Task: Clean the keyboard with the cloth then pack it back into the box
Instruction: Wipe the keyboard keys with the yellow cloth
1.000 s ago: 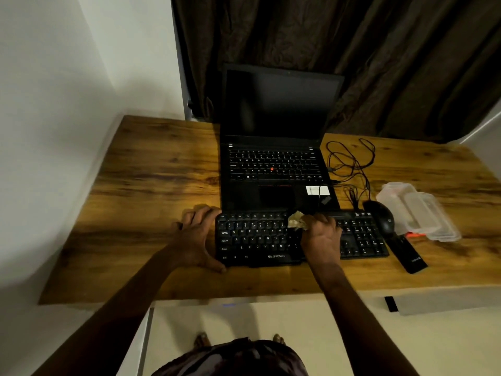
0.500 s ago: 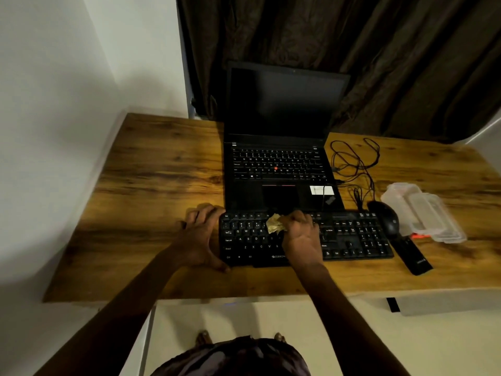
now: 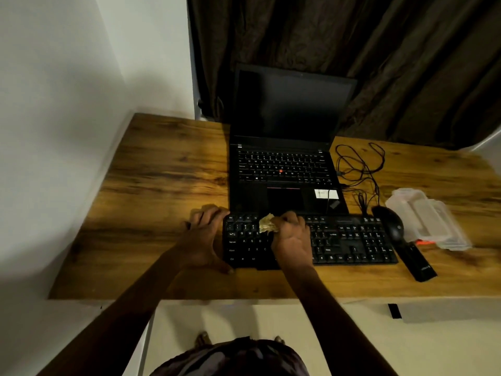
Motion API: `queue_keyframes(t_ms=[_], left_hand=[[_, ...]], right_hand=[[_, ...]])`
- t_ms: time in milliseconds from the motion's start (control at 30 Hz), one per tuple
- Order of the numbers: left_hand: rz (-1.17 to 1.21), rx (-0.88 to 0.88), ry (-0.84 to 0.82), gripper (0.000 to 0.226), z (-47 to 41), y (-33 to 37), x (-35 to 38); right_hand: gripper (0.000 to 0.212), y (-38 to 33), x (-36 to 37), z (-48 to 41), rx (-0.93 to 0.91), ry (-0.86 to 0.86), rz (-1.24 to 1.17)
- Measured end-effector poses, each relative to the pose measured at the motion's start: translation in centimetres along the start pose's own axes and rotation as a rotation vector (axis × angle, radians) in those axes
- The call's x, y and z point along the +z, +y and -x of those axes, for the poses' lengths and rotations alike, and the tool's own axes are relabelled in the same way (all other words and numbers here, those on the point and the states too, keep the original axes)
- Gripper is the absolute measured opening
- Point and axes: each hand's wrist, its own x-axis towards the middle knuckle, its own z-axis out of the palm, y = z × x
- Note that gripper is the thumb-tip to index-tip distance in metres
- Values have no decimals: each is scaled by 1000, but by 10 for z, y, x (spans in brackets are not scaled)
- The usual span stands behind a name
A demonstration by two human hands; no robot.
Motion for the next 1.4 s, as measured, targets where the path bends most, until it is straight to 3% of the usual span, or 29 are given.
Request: queue_keyframes(t_ms=[233,467,700,933,1100,1233,1400], left_hand=[[-14,-3,-1,146,0,1,-2],[-20,-1,14,148,2,4,-2],[22,2,-5,148,1,2,-2],[-11,5,15,148,1,1,0],[-54,-3,12,150,1,1,-1],[-56,-2,9,148,0,2,-1],[-38,-33,-15,151,0,4,-3]], right_hand=[[42,16,-4,7,136,58,-29],[45,-46,9,7,-197,-82,14],[44,-19,-1,4,18,-71,35],[42,-69,8,5,-193,-104,25],[42,-57,3,-2,-405,-92,20],[44,-56,3,4,-564,-216,59],[44,-56,0,-9,-518,-181,8]])
